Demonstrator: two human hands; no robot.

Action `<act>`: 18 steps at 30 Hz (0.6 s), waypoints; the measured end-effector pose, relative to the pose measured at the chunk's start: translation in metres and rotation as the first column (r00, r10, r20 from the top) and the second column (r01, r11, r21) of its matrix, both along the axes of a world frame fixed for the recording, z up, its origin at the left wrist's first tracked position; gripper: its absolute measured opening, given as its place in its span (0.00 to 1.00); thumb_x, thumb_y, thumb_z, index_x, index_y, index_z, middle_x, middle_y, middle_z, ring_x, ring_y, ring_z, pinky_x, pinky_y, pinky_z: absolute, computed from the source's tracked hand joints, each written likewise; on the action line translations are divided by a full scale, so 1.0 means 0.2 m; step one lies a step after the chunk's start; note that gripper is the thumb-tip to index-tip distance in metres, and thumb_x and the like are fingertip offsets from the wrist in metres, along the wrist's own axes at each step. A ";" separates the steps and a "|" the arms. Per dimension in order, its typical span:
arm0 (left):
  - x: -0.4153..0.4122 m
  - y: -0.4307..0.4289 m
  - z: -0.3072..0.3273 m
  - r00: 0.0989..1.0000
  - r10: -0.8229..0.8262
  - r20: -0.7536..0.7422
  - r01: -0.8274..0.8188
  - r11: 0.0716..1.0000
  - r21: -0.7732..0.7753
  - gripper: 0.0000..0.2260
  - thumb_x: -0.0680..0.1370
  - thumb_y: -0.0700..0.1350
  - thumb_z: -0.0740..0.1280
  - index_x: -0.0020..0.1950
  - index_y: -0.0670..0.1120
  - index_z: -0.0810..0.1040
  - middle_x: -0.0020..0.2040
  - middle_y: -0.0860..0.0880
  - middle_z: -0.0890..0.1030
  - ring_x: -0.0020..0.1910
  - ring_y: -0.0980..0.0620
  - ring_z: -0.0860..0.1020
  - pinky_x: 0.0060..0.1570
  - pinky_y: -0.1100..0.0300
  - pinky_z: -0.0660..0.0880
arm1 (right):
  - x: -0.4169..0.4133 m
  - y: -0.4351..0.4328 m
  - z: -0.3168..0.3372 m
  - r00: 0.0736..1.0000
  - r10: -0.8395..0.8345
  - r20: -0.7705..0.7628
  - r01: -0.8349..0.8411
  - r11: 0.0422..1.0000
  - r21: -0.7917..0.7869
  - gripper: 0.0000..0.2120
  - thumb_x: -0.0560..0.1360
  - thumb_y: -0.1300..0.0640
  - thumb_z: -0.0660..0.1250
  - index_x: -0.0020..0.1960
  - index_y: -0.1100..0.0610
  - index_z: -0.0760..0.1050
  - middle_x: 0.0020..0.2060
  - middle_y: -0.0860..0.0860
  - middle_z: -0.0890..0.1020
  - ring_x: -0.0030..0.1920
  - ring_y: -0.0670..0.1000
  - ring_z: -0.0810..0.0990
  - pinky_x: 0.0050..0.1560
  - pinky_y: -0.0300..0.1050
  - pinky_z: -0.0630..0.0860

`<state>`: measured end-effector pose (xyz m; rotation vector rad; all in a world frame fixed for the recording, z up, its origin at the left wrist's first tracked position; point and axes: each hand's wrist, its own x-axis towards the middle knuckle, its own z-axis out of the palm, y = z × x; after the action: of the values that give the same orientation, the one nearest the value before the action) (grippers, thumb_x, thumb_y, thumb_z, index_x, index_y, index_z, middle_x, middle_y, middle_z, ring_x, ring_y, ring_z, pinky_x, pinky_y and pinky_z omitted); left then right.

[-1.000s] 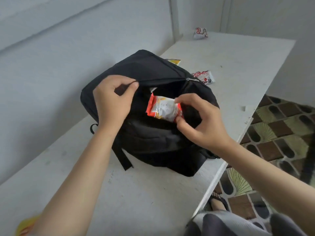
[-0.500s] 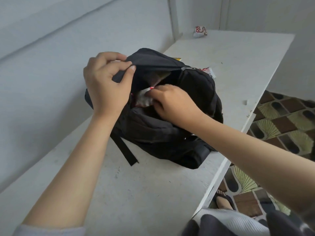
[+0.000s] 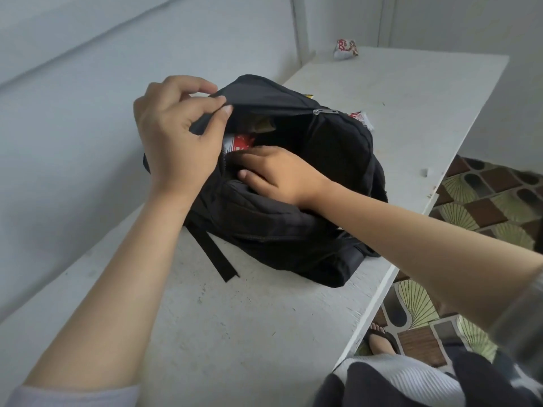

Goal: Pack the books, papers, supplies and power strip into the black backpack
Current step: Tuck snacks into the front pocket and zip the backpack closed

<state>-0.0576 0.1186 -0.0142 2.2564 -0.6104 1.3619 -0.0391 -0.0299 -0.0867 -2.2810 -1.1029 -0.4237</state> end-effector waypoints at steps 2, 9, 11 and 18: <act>0.00 0.01 0.00 1.000 0.003 0.005 -0.003 1.000 0.011 0.04 0.74 0.46 0.71 0.42 0.46 0.85 0.46 0.49 0.82 0.43 0.49 0.77 0.48 0.49 0.72 | 0.03 0.01 0.00 0.998 -0.015 -0.059 0.010 0.997 -0.079 0.23 0.80 0.50 0.49 0.70 0.60 0.68 0.68 0.57 0.72 0.69 0.55 0.69 0.68 0.50 0.61; 0.01 0.06 0.01 1.000 -0.006 0.004 0.005 1.000 0.007 0.05 0.74 0.47 0.71 0.43 0.46 0.85 0.47 0.56 0.78 0.42 0.49 0.76 0.46 0.42 0.73 | 0.15 0.09 0.02 0.972 -0.048 -0.230 -0.005 0.975 -0.224 0.25 0.82 0.46 0.46 0.74 0.56 0.61 0.75 0.53 0.61 0.75 0.51 0.57 0.72 0.50 0.58; 0.01 0.06 0.01 1.000 -0.008 -0.001 0.008 1.000 0.004 0.05 0.74 0.46 0.71 0.43 0.46 0.85 0.47 0.57 0.77 0.42 0.48 0.77 0.46 0.42 0.73 | 0.14 0.11 0.02 0.992 -0.050 -0.114 0.039 0.995 -0.096 0.25 0.79 0.47 0.48 0.64 0.60 0.73 0.64 0.58 0.75 0.64 0.58 0.73 0.58 0.49 0.71; 0.00 0.05 0.00 1.000 0.006 -0.011 -0.006 1.000 -0.015 0.04 0.73 0.45 0.72 0.43 0.46 0.85 0.46 0.53 0.80 0.43 0.52 0.76 0.48 0.49 0.72 | 0.13 0.11 0.02 0.999 -0.048 -0.010 0.048 0.999 -0.012 0.22 0.79 0.48 0.51 0.61 0.61 0.75 0.57 0.60 0.78 0.57 0.60 0.76 0.53 0.49 0.71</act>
<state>-0.0569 0.1288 -0.0135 2.2545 -0.5880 1.3514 -0.0139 -0.0088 -0.0832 -2.3211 -1.0498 -0.4251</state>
